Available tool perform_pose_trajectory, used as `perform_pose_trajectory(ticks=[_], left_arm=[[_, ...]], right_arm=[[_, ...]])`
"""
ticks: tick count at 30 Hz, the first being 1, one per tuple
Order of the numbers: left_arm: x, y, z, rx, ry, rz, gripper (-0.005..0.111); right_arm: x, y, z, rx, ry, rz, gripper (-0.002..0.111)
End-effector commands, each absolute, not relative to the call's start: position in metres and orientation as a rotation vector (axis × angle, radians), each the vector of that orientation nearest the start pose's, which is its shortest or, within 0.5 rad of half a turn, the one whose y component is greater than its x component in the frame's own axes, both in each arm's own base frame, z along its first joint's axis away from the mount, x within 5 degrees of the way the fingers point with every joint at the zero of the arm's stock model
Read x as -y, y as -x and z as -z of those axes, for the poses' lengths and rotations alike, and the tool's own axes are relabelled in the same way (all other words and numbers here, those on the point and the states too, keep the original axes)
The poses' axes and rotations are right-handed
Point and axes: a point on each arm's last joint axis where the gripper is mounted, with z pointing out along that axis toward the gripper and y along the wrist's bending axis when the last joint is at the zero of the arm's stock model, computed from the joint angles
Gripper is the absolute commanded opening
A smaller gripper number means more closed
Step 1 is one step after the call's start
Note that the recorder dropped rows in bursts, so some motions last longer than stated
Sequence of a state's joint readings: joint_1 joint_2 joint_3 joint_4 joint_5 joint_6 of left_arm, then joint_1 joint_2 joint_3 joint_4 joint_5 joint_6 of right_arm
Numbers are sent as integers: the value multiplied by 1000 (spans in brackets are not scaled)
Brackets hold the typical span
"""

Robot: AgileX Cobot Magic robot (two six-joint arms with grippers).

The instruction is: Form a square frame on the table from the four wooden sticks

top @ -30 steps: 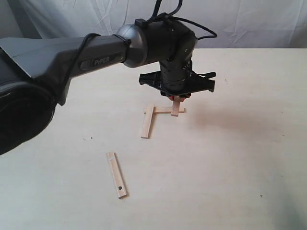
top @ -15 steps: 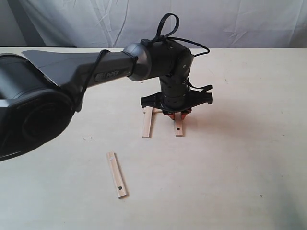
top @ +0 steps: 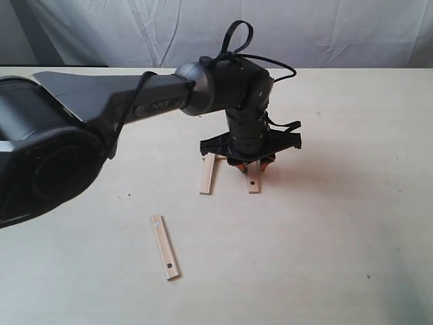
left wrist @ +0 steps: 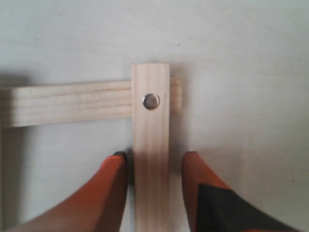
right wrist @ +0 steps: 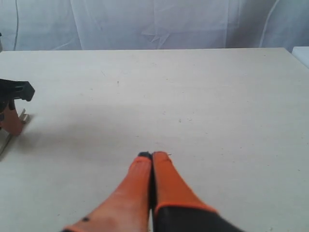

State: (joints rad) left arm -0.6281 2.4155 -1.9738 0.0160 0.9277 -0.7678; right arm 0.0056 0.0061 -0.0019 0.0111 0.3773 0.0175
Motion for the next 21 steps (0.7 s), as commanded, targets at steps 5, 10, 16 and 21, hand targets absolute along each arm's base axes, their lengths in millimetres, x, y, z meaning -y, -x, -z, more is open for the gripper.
perform_pose_trajectory(ticks=[5,10,16,21], left_arm=[[291,-405,-181,-2813,-127,240,35],[283,-400,-219,-2732,-315,187,12],[271,-392,-264,-2640,-355,167,0],[258,-371,-326,-2511,-454,229,0]], right_arm=[[0,-53,-181,-1846,-22,-21,-1],[0,-53,-181,-1846,-24,-22,-1],[0,-53,-180,-1849,-24,-22,-1],[0,-53,-180,-1849,-24,-22,-1]])
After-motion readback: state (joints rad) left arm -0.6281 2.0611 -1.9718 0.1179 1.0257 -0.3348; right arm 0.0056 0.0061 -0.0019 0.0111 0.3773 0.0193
